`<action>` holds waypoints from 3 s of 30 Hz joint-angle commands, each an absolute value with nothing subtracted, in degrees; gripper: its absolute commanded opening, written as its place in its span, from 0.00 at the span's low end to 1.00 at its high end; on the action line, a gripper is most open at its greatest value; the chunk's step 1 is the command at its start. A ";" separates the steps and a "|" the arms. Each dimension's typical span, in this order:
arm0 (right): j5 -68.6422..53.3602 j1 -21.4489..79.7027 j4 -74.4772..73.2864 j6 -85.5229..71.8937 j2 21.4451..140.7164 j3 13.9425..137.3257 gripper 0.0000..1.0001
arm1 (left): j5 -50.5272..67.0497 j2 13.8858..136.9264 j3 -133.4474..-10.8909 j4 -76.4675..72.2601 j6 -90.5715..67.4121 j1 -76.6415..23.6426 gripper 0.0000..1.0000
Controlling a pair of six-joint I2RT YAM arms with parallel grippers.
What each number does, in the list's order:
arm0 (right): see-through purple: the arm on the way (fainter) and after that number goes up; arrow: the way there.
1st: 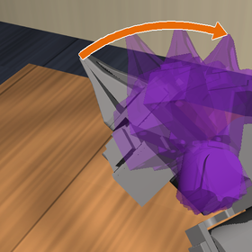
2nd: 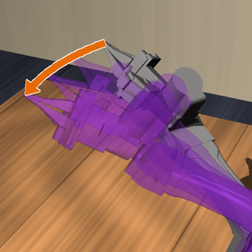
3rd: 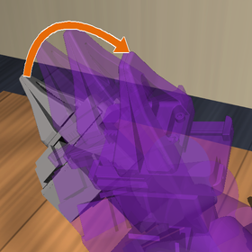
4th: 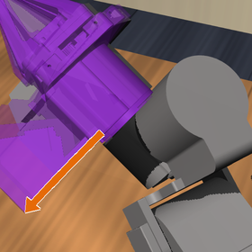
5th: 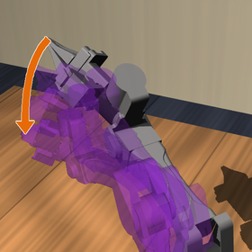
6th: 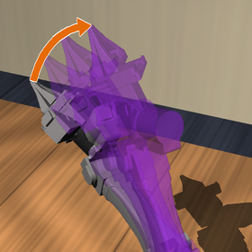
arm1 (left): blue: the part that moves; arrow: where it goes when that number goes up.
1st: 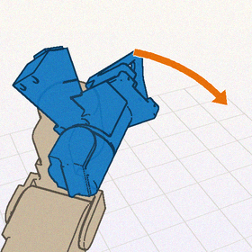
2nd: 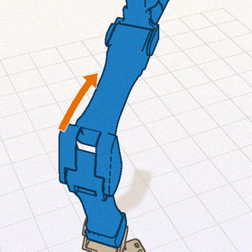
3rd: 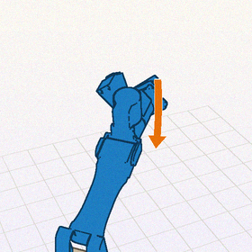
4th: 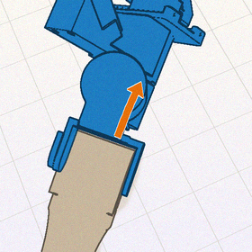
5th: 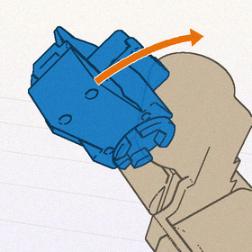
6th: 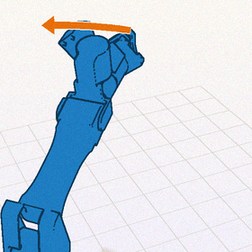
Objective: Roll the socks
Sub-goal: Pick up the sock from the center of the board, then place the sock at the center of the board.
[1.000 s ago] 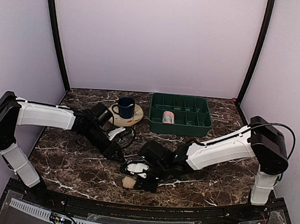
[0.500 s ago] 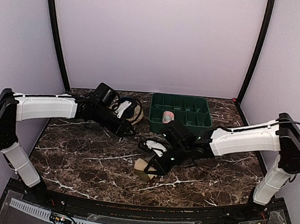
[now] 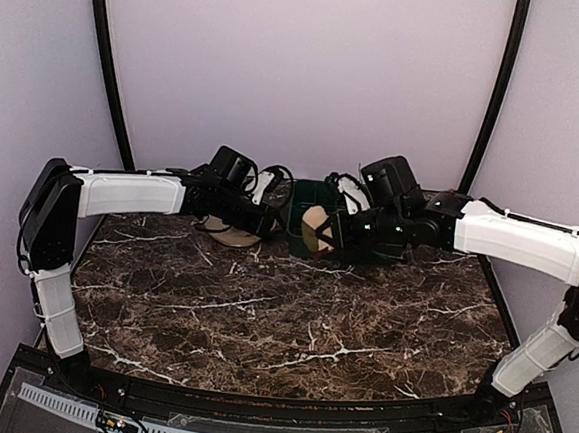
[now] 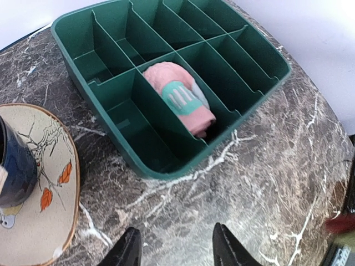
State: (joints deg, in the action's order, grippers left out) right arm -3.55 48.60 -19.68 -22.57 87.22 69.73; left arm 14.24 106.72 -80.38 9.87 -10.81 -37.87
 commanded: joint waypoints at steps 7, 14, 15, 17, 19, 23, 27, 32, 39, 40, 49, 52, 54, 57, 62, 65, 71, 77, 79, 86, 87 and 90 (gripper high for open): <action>13.43 43.08 -22.71 -21.99 96.25 81.99 0.00 | 10.16 112.74 -85.84 4.99 -15.00 -37.51 0.49; 21.68 40.79 -24.27 -19.84 103.63 88.16 0.00 | 8.55 115.13 -86.82 2.56 -15.84 -37.48 0.49; 22.28 40.44 -24.27 -19.60 104.28 88.69 0.00 | 8.54 115.40 -87.09 2.41 -15.82 -37.50 0.49; 23.38 39.95 -25.32 -18.99 106.44 90.58 0.00 | 8.42 116.07 -87.63 2.44 -15.76 -37.53 0.49; 24.72 39.68 -27.22 -18.25 108.58 92.97 0.00 | 8.37 116.83 -88.45 2.86 -15.54 -37.53 0.49; 27.05 39.40 -30.05 -17.54 111.55 96.63 0.00 | 7.60 117.77 -89.19 2.95 -15.12 -37.52 0.49; 28.70 38.87 -32.39 -17.49 113.97 98.86 0.00 | 7.47 118.65 -89.67 2.43 -14.91 -37.53 0.50; 29.92 38.24 -33.28 -17.91 116.55 100.23 0.00 | 7.18 120.37 -91.09 2.44 -14.14 -37.57 0.50; 29.91 37.42 -34.88 -18.74 120.39 102.42 0.00 | 6.88 122.66 -92.84 3.40 -12.35 -37.96 0.48; 29.50 37.24 -35.08 -18.81 120.97 102.58 0.00 | 6.87 123.03 -93.22 3.63 -12.12 -38.12 0.47; 25.92 36.49 -37.37 -20.05 125.19 104.68 0.00 | 7.10 123.75 -92.84 4.22 -10.71 -38.48 0.43; 24.93 36.25 -38.64 -20.71 126.04 105.43 0.00 | 7.18 123.75 -92.51 4.59 -10.35 -38.76 0.42; 23.90 35.93 -39.55 -21.06 126.59 105.99 0.00 | 7.21 123.73 -92.32 4.78 -10.09 -38.89 0.41; 22.65 35.53 -41.77 -21.63 127.93 107.56 0.00 | 7.28 123.75 -91.95 4.84 -9.81 -39.09 0.41; 20.69 34.48 -44.76 -22.77 129.94 110.48 0.00 | 7.56 123.66 -91.67 4.64 -10.01 -39.34 0.40; 19.66 33.87 -46.19 -23.49 131.28 112.29 0.00 | 7.73 123.57 -91.67 4.23 -10.16 -39.55 0.40; 16.99 33.30 -48.12 -25.37 133.81 115.32 0.00 | 7.43 123.03 -92.02 3.84 -10.07 -39.81 0.40; 14.06 32.93 -49.69 -27.59 136.35 117.72 0.00 | 7.28 122.13 -92.10 3.80 -9.86 -40.04 0.40; 12.86 32.91 -50.59 -28.12 137.27 118.68 0.00 | 7.30 121.78 -92.11 3.91 -9.73 -40.16 0.40; 10.94 31.89 -54.46 -29.29 138.19 120.63 0.00 | 7.38 121.13 -92.29 3.93 -9.22 -40.73 0.40; 10.88 31.72 -54.86 -29.44 138.33 120.84 0.00 | 7.32 121.03 -92.29 3.95 -9.16 -40.83 0.40; 10.53 31.34 -55.96 -29.69 138.81 121.93 0.00 | 7.32 120.84 -92.24 3.92 -9.14 -41.06 0.40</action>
State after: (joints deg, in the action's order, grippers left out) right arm 11.73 32.56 -53.23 -28.49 136.84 119.77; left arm 6.39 123.74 -92.20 2.90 -10.66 -39.66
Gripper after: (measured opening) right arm 0.141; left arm 0.401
